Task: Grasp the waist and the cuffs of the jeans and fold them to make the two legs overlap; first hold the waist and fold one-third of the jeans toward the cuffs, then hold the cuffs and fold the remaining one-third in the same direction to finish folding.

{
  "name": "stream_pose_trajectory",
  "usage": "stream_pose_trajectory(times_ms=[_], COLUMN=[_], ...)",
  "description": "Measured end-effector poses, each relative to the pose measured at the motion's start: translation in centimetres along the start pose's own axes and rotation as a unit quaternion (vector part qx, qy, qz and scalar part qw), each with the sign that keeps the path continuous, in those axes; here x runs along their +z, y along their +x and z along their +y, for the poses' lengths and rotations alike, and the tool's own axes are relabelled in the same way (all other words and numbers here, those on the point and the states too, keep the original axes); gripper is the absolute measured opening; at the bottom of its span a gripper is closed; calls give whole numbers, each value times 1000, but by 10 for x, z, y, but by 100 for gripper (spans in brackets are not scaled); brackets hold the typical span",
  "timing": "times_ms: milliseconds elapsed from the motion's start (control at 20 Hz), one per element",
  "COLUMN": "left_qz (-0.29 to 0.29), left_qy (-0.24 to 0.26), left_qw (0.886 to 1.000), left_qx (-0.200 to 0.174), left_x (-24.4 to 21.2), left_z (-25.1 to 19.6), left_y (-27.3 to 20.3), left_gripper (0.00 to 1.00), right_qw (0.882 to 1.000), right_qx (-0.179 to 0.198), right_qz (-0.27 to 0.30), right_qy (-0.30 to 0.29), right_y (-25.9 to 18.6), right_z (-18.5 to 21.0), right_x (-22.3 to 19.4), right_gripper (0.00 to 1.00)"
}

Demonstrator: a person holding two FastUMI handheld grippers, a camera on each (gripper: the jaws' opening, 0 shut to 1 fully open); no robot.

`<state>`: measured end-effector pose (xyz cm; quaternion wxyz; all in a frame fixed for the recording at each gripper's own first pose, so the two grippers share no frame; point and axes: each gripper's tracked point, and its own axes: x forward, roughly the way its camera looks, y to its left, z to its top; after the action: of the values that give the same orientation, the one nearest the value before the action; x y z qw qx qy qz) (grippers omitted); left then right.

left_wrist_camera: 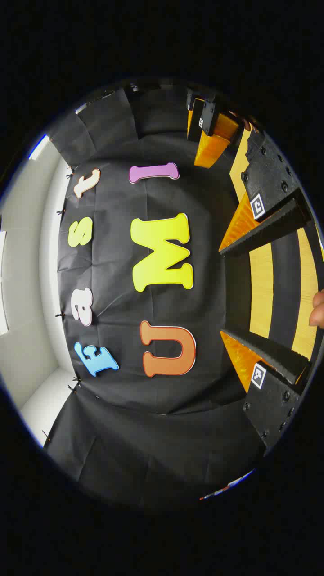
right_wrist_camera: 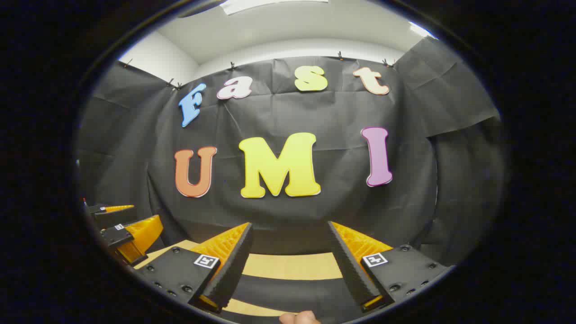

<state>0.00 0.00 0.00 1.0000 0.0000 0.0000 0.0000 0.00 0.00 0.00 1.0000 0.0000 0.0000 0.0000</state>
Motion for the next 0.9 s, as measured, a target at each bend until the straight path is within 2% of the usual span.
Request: stream_pose_trajectory(times_ms=[100, 150, 200, 250, 350, 450, 550, 650, 700, 750, 900], left_qz=[2, 3, 4, 4, 4, 4, 5, 7, 7, 8, 4], left_qy=[-1, -1, 0, 1, 3, 4, 0, -2, -3, -2, 0], left_qw=[1000, 1000, 1000, 1000, 1000, 1000, 1000, 1000, 1000, 1000, 1000], left_qx=[1, 0, -1, -1, -1, -2, -1, 2, 2, 3, 5], left_x=[0, -1, -2, -3, -2, -5, -5, -7, -8, -7, -6], left_z=[0, 1, 2, 2, 6, 8, 11, 15, 15, 17, 20], left_y=[2, 3, 4, 4, 6, 7, 5, 4, 3, 2, 0], left_gripper=[93, 100, 99, 99, 99, 100, 99, 99, 99, 99, 99], right_qw=[1000, 1000, 1000, 1000, 999, 999, 999, 999, 999, 999, 999], right_qx=[-15, -20, -23, -25, -30, -36, -34, -32, -32, -30, -26], right_qz=[2, 4, 5, 5, 5, 3, 7, 7, 6, 4, 3], right_qy=[-9, -11, -9, -8, -13, -15, -20, -27, -28, -28, -29], right_y=[3, 4, 5, 4, 4, 2, 0, -2, -3, -5, -7], right_z=[-5, -7, -7, -7, -7, -7, -4, 0, 1, 3, 7], right_x=[-3, -4, -4, -5, -6, -6, -10, -11, -10, -10, -9], right_gripper=[100, 99, 96, 100, 96, 99, 96, 96, 99, 96, 96])
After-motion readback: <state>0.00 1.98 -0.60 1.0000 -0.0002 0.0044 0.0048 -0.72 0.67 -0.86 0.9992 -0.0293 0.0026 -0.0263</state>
